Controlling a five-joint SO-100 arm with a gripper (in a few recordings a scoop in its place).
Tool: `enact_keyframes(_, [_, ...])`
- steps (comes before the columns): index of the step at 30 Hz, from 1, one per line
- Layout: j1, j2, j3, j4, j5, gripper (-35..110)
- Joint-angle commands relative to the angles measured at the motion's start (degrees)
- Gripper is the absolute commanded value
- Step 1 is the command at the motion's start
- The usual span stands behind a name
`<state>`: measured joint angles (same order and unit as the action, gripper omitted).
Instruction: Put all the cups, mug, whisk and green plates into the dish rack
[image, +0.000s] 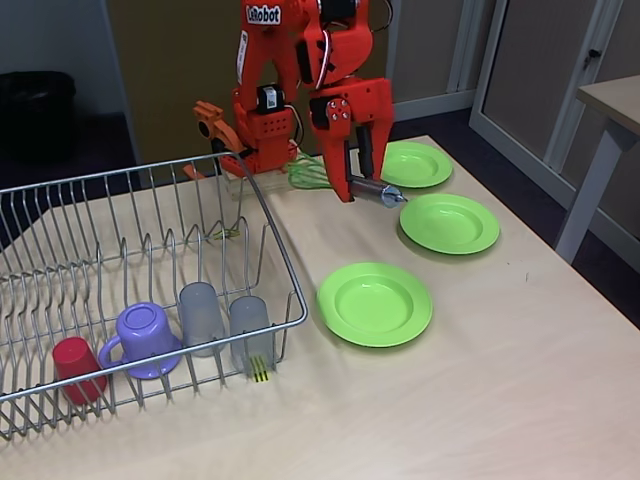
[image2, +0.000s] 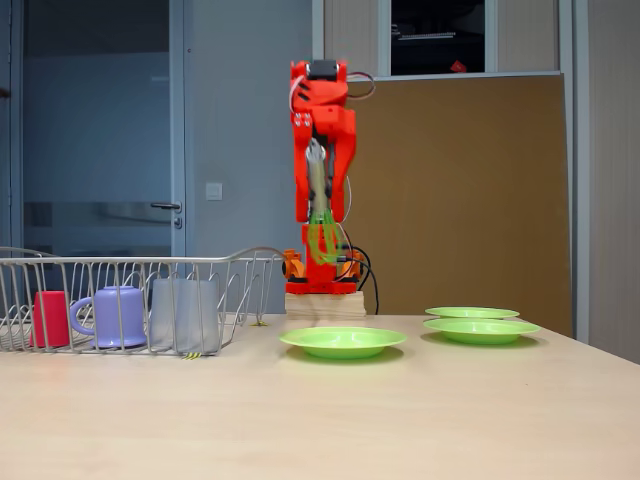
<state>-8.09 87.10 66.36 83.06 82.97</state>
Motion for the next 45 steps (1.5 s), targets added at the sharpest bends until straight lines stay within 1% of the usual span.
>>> enact_keyframes(1, [2.29,-1.05,-8.61,2.29,-8.35,0])
enact_keyframes(6, [5.8,-1.85,-15.38,5.1,-27.51,0])
enact_keyframes(10, [9.23,-1.14,-16.26,4.31,-45.35,0])
enact_keyframes(12, [11.25,-1.23,-16.26,4.57,-51.24,0])
enact_keyframes(13, [12.04,-1.41,-16.26,4.92,-52.21,0])
enact_keyframes(20, [10.99,0.26,-13.62,5.45,-47.2,0])
enact_keyframes(24, [10.46,0.09,-18.72,8.17,-45.09,0])
enact_keyframes(28, [9.93,-0.18,-21.8,9.49,-40.17,0])
enact_keyframes(35, [7.91,2.64,-21.71,10.63,-28.65,0])
enact_keyframes(45, [6.59,5.62,-24.26,12.13,-21.45,0])
